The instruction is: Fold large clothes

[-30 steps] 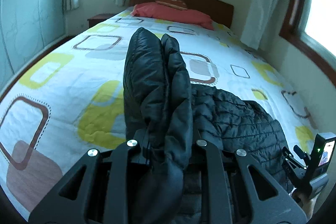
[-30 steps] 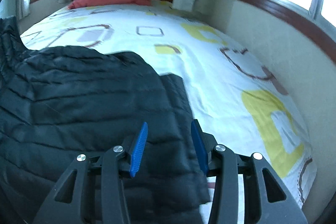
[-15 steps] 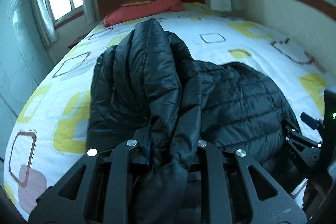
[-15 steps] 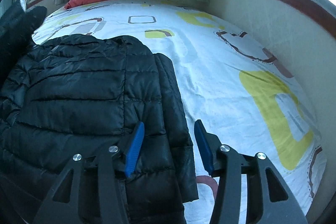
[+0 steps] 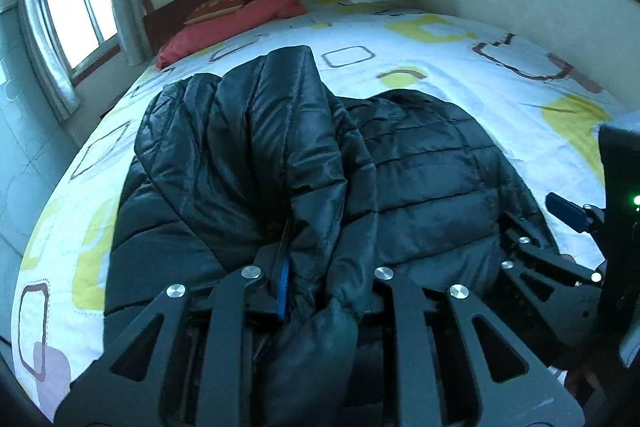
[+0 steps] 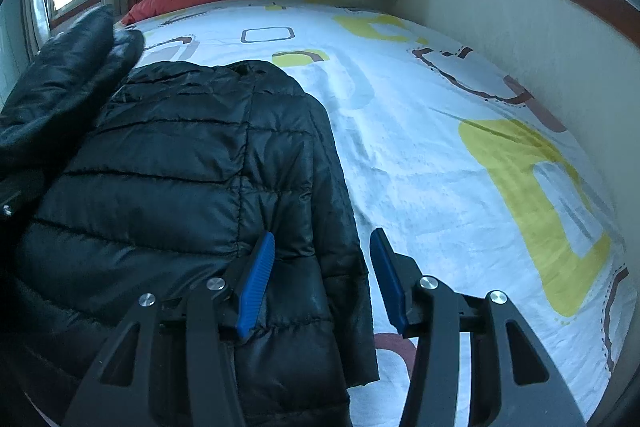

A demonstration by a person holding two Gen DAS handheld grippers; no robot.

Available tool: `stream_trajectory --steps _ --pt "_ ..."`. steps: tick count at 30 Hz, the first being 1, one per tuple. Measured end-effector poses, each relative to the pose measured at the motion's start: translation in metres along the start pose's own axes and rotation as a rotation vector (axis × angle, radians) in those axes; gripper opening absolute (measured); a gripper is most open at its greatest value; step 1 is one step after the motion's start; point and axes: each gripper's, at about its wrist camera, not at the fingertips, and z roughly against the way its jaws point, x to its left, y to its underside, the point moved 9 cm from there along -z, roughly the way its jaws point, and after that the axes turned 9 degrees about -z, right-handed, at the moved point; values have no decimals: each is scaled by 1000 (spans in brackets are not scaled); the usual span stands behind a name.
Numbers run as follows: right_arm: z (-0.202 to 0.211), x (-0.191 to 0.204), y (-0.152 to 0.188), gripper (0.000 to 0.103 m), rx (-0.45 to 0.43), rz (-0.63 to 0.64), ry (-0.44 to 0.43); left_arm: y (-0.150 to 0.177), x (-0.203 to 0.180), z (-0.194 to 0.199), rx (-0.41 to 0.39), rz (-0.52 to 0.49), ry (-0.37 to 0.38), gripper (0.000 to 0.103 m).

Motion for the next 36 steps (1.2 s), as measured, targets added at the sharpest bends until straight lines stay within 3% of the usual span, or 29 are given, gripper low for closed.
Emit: stream_trajectory --steps 11,28,32,36 --pt "-2 -8 2 50 18 -28 -34 3 -32 -13 -7 -50 51 19" --pt "-6 -9 1 50 25 -17 -27 18 -31 -14 -61 -57 80 19" --pt "-2 -13 -2 50 29 -20 -21 15 -30 1 -70 -64 70 30" --pt "6 -15 -4 50 26 -14 2 9 -29 27 -99 -30 110 46"
